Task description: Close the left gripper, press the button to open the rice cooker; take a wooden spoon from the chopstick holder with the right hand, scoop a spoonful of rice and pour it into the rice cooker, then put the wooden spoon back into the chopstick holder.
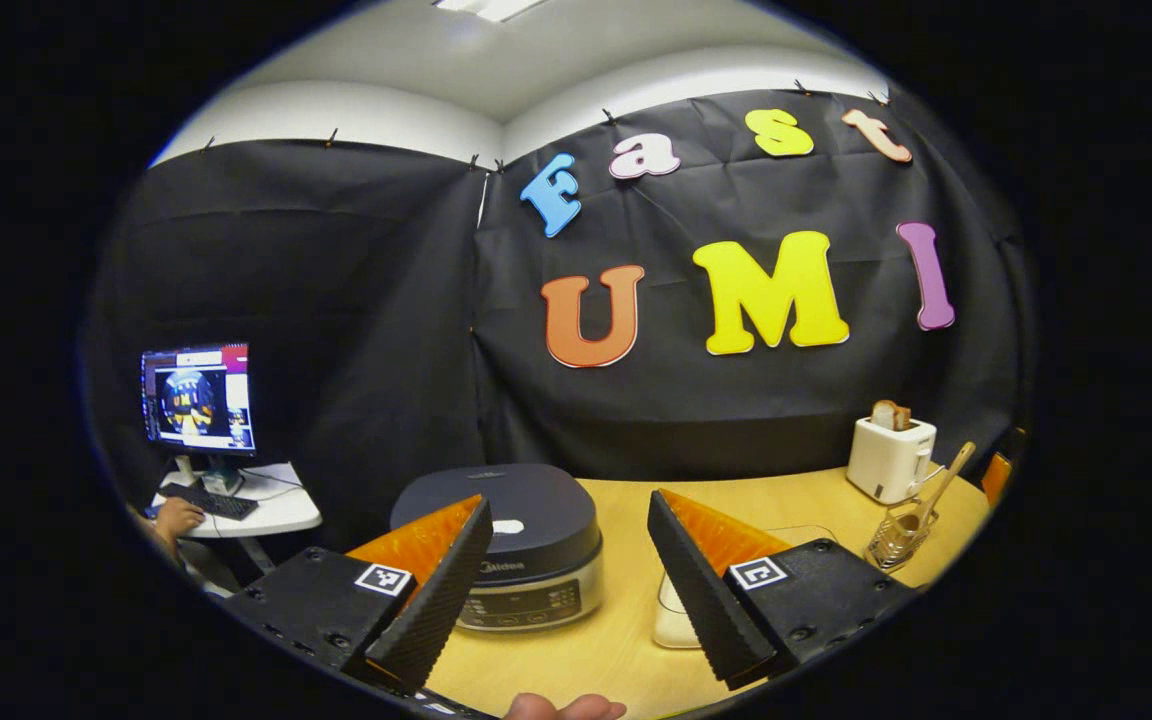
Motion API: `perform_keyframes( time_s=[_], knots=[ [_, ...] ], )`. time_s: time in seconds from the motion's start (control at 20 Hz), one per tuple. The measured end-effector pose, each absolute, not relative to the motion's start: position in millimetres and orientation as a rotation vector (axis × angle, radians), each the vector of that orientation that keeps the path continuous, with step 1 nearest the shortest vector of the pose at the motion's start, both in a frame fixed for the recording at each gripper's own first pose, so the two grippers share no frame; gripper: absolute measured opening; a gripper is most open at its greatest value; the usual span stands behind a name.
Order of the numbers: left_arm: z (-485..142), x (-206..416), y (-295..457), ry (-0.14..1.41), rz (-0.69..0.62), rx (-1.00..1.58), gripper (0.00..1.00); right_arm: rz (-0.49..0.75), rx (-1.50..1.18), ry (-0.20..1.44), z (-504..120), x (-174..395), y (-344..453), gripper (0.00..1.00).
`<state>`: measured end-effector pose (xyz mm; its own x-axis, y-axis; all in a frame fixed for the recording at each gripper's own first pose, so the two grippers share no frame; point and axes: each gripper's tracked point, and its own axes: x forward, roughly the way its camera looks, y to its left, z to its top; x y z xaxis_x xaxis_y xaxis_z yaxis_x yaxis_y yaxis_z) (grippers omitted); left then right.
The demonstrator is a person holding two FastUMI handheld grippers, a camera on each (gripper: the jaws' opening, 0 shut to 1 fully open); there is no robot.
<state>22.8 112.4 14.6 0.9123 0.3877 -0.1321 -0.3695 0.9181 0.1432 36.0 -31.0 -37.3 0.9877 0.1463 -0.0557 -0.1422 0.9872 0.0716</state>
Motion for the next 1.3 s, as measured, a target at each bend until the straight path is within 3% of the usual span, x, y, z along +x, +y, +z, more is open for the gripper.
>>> perform_keyframes(
  time_s=[0.1, 0.15, 0.2, 0.3, 0.35, 0.8, 0.95, 1.15, 1.3],
  knots=[
    [22.9, 33.1, 125.7, 0.199, 0.402, 0.138, 0.99, 0.154, 0.087, 0.060, -36.2, 41.7, -36.4, 0.95],
    [25.9, 37.7, 131.6, 0.218, 0.407, 0.151, 0.94, 0.157, 0.090, 0.052, -33.4, 44.0, -39.9, 0.95],
    [27.9, 42.5, 136.5, 0.246, 0.408, 0.165, 0.99, 0.155, 0.091, 0.040, -30.1, 45.5, -44.2, 0.96],
    [24.8, 47.3, 148.7, 0.312, 0.411, 0.172, 0.97, 0.153, 0.096, 0.015, -25.5, 48.9, -51.3, 0.96],
    [23.6, 50.6, 155.1, 0.343, 0.414, 0.166, 0.92, 0.152, 0.099, 0.009, -24.1, 51.5, -53.6, 0.96],
    [24.1, 69.9, 196.3, 0.584, 0.469, 0.126, 0.76, 0.140, 0.169, -0.015, -19.8, 54.6, -77.3, 0.92],
    [-0.9, 67.3, 203.9, 0.707, 0.488, 0.091, 0.57, 0.135, 0.179, -0.019, -18.1, 53.9, -81.5, 0.96],
    [-26.4, 71.5, 211.7, 0.793, 0.507, 0.034, 0.40, 0.127, 0.175, -0.035, -13.0, 51.1, -85.2, 0.96],
    [-49.8, 74.0, 206.6, 0.854, 0.491, -0.045, 0.24, 0.124, 0.169, -0.039, -14.1, 51.7, -85.8, 0.91]
  ],
)
